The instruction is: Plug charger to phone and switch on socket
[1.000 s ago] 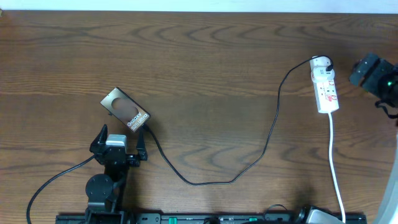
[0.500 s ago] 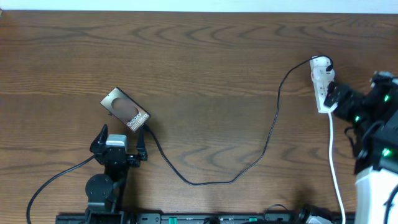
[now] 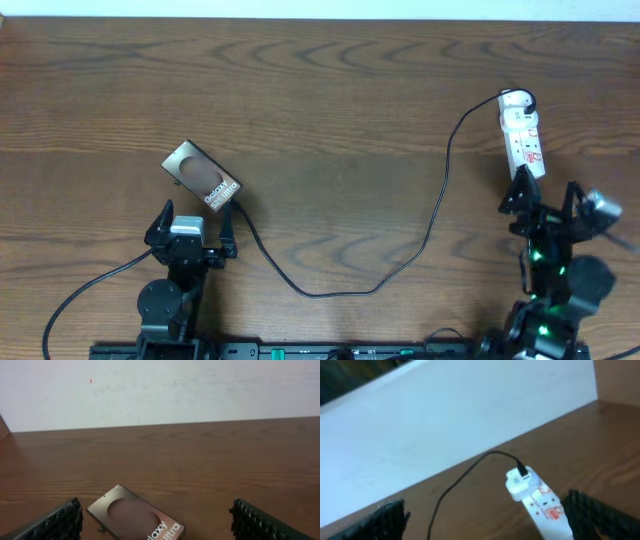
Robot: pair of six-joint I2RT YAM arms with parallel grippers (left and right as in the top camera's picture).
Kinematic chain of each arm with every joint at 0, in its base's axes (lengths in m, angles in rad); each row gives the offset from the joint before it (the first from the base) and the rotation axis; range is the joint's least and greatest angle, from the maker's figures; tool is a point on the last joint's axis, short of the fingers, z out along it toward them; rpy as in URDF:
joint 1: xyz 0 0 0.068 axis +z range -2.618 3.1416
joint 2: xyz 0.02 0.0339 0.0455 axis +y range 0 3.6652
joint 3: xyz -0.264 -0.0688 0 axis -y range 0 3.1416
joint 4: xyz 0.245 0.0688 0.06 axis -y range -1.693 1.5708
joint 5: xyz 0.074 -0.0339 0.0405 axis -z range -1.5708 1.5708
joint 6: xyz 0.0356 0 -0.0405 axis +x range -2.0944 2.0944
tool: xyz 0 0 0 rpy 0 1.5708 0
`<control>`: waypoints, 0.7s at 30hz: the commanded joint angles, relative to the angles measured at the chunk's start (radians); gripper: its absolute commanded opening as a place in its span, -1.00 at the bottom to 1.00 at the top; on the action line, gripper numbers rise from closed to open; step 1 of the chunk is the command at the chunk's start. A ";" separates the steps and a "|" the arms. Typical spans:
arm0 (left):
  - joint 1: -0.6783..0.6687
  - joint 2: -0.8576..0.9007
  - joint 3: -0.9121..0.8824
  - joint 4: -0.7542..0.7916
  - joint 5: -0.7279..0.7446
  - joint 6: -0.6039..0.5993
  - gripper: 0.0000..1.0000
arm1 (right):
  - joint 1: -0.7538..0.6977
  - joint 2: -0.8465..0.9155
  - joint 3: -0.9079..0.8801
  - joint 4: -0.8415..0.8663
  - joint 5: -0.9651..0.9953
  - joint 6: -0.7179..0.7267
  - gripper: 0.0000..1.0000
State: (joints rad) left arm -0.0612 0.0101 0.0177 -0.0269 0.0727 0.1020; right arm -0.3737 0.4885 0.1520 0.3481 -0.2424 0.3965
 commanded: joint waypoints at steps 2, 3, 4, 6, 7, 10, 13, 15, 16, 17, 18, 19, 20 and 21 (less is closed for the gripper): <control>-0.004 -0.006 -0.013 -0.039 0.020 -0.002 0.82 | 0.011 -0.124 -0.135 0.128 -0.004 0.137 0.98; -0.004 -0.006 -0.013 -0.039 0.020 -0.002 0.82 | 0.014 -0.140 -0.148 0.137 -0.003 0.146 0.99; -0.004 -0.006 -0.013 -0.039 0.020 -0.002 0.82 | 0.021 -0.166 -0.147 0.115 -0.003 0.153 0.99; -0.004 -0.006 -0.013 -0.039 0.020 -0.002 0.82 | 0.039 -0.221 -0.147 0.099 -0.003 0.151 0.98; -0.004 -0.006 -0.013 -0.039 0.020 -0.002 0.82 | 0.047 -0.241 -0.146 0.095 -0.002 0.148 0.99; -0.004 -0.006 -0.013 -0.039 0.020 -0.002 0.82 | 0.072 -0.338 -0.146 0.045 0.013 0.145 0.99; -0.004 -0.006 -0.013 -0.039 0.020 -0.002 0.82 | 0.074 -0.446 -0.146 -0.044 0.014 0.145 0.99; -0.004 -0.006 -0.013 -0.039 0.020 -0.002 0.82 | 0.074 -0.480 -0.147 -0.084 0.014 0.146 0.98; -0.004 -0.006 -0.013 -0.039 0.020 -0.002 0.82 | 0.074 -0.471 -0.147 -0.096 0.012 0.150 0.98; -0.004 -0.006 -0.013 -0.039 0.020 -0.002 0.82 | 0.074 -0.473 -0.147 -0.113 0.003 0.149 0.99; -0.004 -0.006 -0.013 -0.039 0.020 -0.002 0.82 | 0.074 -0.473 -0.147 -0.125 0.003 0.150 0.99; -0.004 -0.006 -0.013 -0.039 0.020 -0.002 0.82 | 0.074 -0.473 -0.147 -0.140 0.003 0.149 0.99; -0.004 -0.006 -0.013 -0.039 0.020 -0.002 0.82 | 0.074 -0.473 -0.147 -0.163 0.003 0.149 0.99; -0.004 -0.006 -0.013 -0.039 0.020 -0.002 0.82 | 0.074 -0.474 -0.147 -0.181 0.003 0.149 0.99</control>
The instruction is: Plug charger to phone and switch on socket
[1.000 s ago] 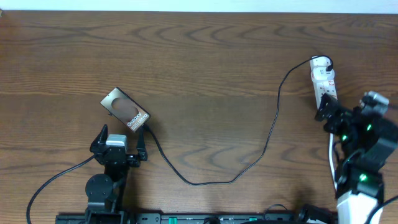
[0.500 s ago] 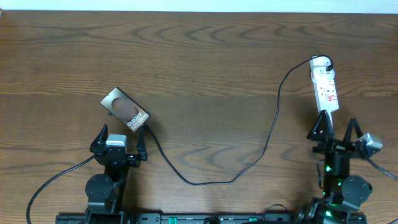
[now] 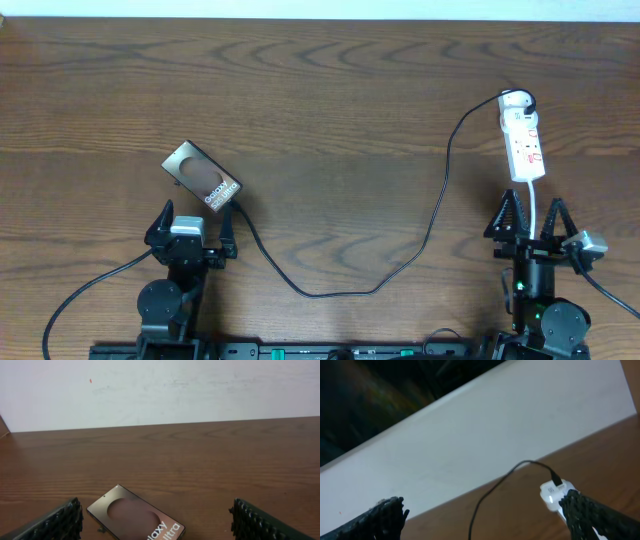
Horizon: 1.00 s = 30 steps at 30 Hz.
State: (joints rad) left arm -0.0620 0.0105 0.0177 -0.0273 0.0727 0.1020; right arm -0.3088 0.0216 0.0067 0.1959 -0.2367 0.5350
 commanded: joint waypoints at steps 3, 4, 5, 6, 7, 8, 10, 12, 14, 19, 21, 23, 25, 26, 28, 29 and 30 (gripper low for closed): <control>-0.003 -0.007 -0.013 -0.039 0.020 -0.002 0.82 | 0.009 -0.007 -0.002 -0.133 0.010 -0.036 0.99; -0.003 -0.006 -0.013 -0.039 0.020 -0.002 0.82 | 0.009 -0.007 -0.002 -0.151 0.010 -0.050 0.99; -0.003 -0.006 -0.013 -0.039 0.020 -0.002 0.82 | 0.009 -0.007 -0.002 -0.201 0.010 -0.081 0.99; -0.003 -0.007 -0.013 -0.039 0.020 -0.002 0.82 | 0.009 -0.007 -0.002 -0.234 0.010 -0.099 0.98; -0.003 -0.006 -0.013 -0.039 0.020 -0.002 0.82 | 0.009 -0.006 -0.002 -0.255 0.009 -0.126 0.99; -0.003 -0.006 -0.013 -0.039 0.020 -0.002 0.82 | 0.009 -0.004 -0.002 -0.253 -0.005 -0.140 0.99; -0.003 -0.006 -0.013 -0.039 0.020 -0.002 0.82 | 0.010 -0.004 -0.002 -0.252 -0.006 -0.185 0.98; -0.003 -0.006 -0.013 -0.039 0.020 -0.002 0.82 | 0.010 -0.003 -0.002 -0.253 -0.008 -0.247 0.99; -0.003 -0.006 -0.013 -0.039 0.020 -0.002 0.82 | 0.011 -0.014 -0.002 -0.253 -0.018 -0.323 0.99; -0.003 -0.006 -0.013 -0.039 0.020 -0.002 0.82 | 0.080 -0.017 -0.002 -0.253 -0.015 -0.468 0.99; -0.003 -0.007 -0.013 -0.039 0.020 -0.002 0.82 | 0.133 -0.017 -0.002 -0.256 0.010 -0.497 0.98; -0.003 -0.006 -0.013 -0.039 0.020 -0.002 0.82 | 0.185 -0.017 -0.001 -0.260 0.054 -0.500 0.99; -0.003 -0.006 -0.013 -0.039 0.020 -0.002 0.82 | 0.207 -0.017 -0.001 -0.261 0.072 -0.500 0.99; -0.003 -0.006 -0.013 -0.039 0.020 -0.002 0.82 | 0.217 -0.017 -0.001 -0.261 0.077 -0.499 0.98; -0.003 -0.007 -0.013 -0.039 0.020 -0.002 0.82 | 0.219 -0.017 -0.001 -0.262 0.077 -0.489 0.99; -0.003 -0.006 -0.013 -0.039 0.020 -0.002 0.82 | 0.219 -0.017 -0.001 -0.262 0.078 -0.475 0.98; -0.003 -0.006 -0.013 -0.039 0.020 -0.002 0.82 | 0.219 -0.017 -0.001 -0.262 0.079 -0.466 0.99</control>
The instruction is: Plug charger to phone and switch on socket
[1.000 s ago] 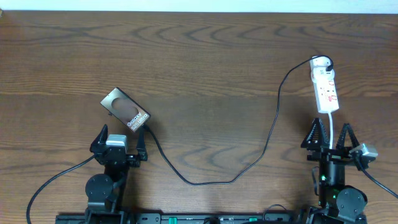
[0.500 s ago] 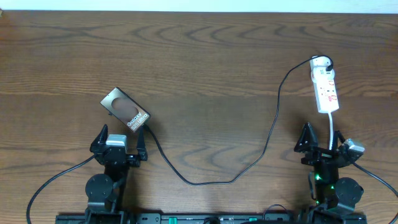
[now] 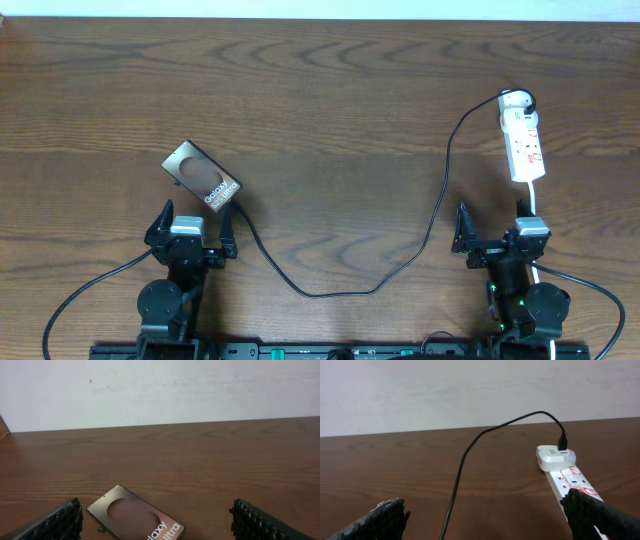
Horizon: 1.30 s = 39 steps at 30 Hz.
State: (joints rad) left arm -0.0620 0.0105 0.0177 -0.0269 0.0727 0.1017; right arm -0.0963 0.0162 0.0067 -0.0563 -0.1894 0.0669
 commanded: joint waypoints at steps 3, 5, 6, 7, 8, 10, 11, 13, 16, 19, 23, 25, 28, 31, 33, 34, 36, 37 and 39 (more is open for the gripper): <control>-0.003 -0.006 -0.013 -0.039 0.020 -0.001 0.82 | 0.006 -0.011 -0.001 -0.011 0.034 0.013 0.99; -0.003 -0.006 -0.013 -0.039 0.020 -0.001 0.82 | 0.006 -0.011 -0.001 -0.011 0.024 -0.037 0.99; -0.003 -0.006 -0.013 -0.039 0.020 -0.001 0.82 | 0.006 -0.011 -0.001 -0.010 0.022 -0.051 0.99; -0.003 -0.006 -0.013 -0.039 0.020 -0.002 0.82 | 0.006 -0.011 -0.001 -0.011 0.022 -0.066 0.99; -0.003 -0.006 -0.013 -0.039 0.020 -0.001 0.82 | 0.006 -0.011 -0.001 -0.011 0.022 -0.085 0.98; -0.003 -0.006 -0.013 -0.039 0.020 -0.002 0.82 | 0.006 -0.011 -0.001 -0.011 0.020 -0.103 0.99; -0.003 -0.006 -0.013 -0.039 0.020 -0.002 0.82 | 0.006 -0.011 -0.001 -0.010 0.012 -0.118 0.99; -0.003 -0.006 -0.013 -0.039 0.020 -0.002 0.82 | 0.006 -0.011 -0.002 -0.008 -0.013 -0.149 0.99; -0.003 -0.007 -0.013 -0.039 0.020 -0.001 0.82 | 0.006 -0.011 -0.002 -0.008 -0.012 -0.151 0.98; -0.003 -0.006 -0.013 -0.039 0.020 -0.001 0.82 | 0.006 -0.011 -0.002 -0.008 -0.012 -0.142 0.99; -0.003 -0.006 -0.013 -0.039 0.020 -0.001 0.82 | 0.006 -0.011 -0.002 -0.008 -0.012 -0.144 0.98; -0.003 -0.007 -0.013 -0.039 0.020 -0.001 0.82 | 0.006 -0.011 -0.002 -0.008 -0.010 -0.155 0.98; -0.003 -0.006 -0.013 -0.039 0.020 -0.001 0.82 | 0.006 -0.011 -0.002 -0.008 0.002 -0.154 0.99; -0.003 -0.006 -0.013 -0.039 0.020 -0.001 0.82 | 0.005 -0.011 -0.002 -0.010 0.008 -0.154 0.99; -0.003 -0.006 -0.013 -0.039 0.020 -0.001 0.82 | 0.005 -0.011 -0.001 -0.010 0.013 -0.154 0.99; -0.003 -0.006 -0.013 -0.039 0.020 -0.002 0.82 | 0.005 -0.011 -0.001 -0.010 0.016 -0.154 0.99; -0.003 -0.007 -0.013 -0.039 0.020 -0.001 0.82 | 0.005 -0.011 -0.001 -0.011 0.024 -0.153 0.98; -0.003 -0.007 -0.013 -0.039 0.020 -0.001 0.82 | 0.005 -0.011 -0.001 -0.011 0.027 -0.151 0.99; -0.003 -0.006 -0.013 -0.039 0.020 -0.002 0.82 | 0.005 -0.011 -0.001 -0.011 0.033 -0.151 0.99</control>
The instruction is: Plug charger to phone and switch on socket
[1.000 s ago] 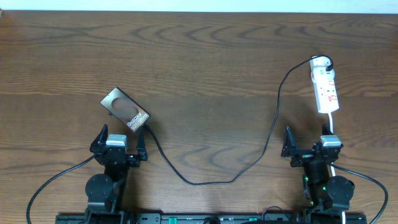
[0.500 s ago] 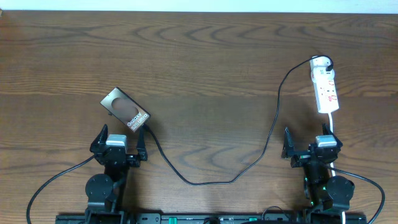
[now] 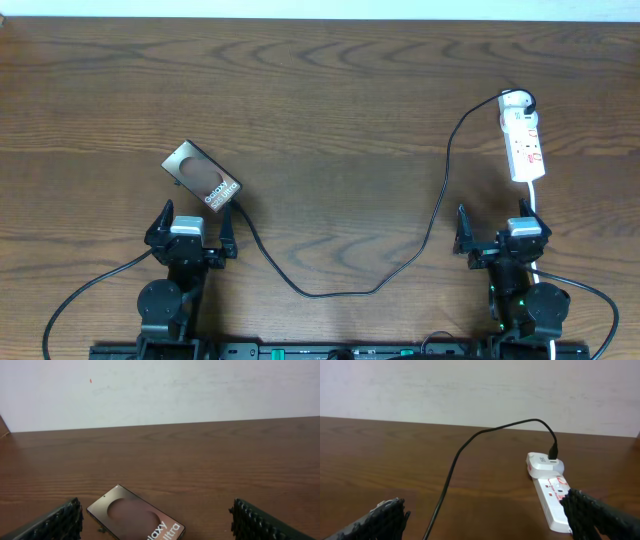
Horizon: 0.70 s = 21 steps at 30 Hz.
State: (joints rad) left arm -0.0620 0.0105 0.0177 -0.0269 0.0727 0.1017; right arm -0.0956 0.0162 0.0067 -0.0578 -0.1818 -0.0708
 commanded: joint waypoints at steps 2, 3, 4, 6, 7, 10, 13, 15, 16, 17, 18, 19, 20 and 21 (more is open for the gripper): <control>-0.003 -0.006 -0.013 -0.039 0.020 -0.001 0.82 | 0.005 -0.011 -0.001 -0.010 0.034 -0.013 0.99; -0.003 -0.006 -0.013 -0.039 0.020 -0.001 0.82 | 0.005 -0.011 -0.001 -0.010 0.034 -0.013 0.99; -0.003 -0.007 -0.013 -0.039 0.020 -0.002 0.82 | 0.005 -0.011 -0.001 -0.011 0.035 -0.003 0.98; -0.003 -0.006 -0.013 -0.039 0.020 -0.001 0.82 | 0.005 -0.011 -0.001 -0.011 0.035 0.013 0.99; -0.003 -0.006 -0.013 -0.039 0.020 -0.001 0.82 | 0.005 -0.011 -0.001 -0.011 0.034 0.019 0.99; -0.003 -0.006 -0.013 -0.039 0.020 -0.001 0.82 | 0.005 -0.011 -0.001 -0.013 0.058 0.063 0.99; -0.003 -0.006 -0.013 -0.039 0.020 -0.001 0.82 | 0.005 -0.011 -0.001 -0.018 0.118 0.115 0.99; -0.003 -0.006 -0.013 -0.039 0.020 -0.001 0.82 | 0.005 -0.011 -0.001 -0.021 0.156 0.140 0.99; -0.003 -0.006 -0.013 -0.039 0.020 -0.001 0.82 | 0.005 -0.011 -0.001 -0.021 0.166 0.145 0.99; -0.003 -0.007 -0.013 -0.039 0.020 -0.002 0.82 | 0.005 -0.011 -0.001 -0.021 0.166 0.145 0.99; -0.003 -0.006 -0.013 -0.039 0.020 -0.001 0.82 | 0.005 -0.011 -0.001 -0.021 0.169 0.145 0.98; -0.003 -0.006 -0.013 -0.039 0.020 -0.001 0.82 | 0.005 -0.011 -0.001 -0.022 0.169 0.145 0.99; -0.003 -0.006 -0.013 -0.039 0.020 -0.002 0.82 | 0.005 -0.011 -0.001 -0.022 0.173 0.146 0.99; -0.003 -0.006 -0.013 -0.039 0.020 -0.001 0.82 | 0.005 -0.011 -0.001 -0.022 0.177 0.146 0.99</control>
State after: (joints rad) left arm -0.0620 0.0105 0.0177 -0.0269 0.0723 0.1017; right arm -0.0956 0.0162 0.0067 -0.0704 -0.0486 0.0463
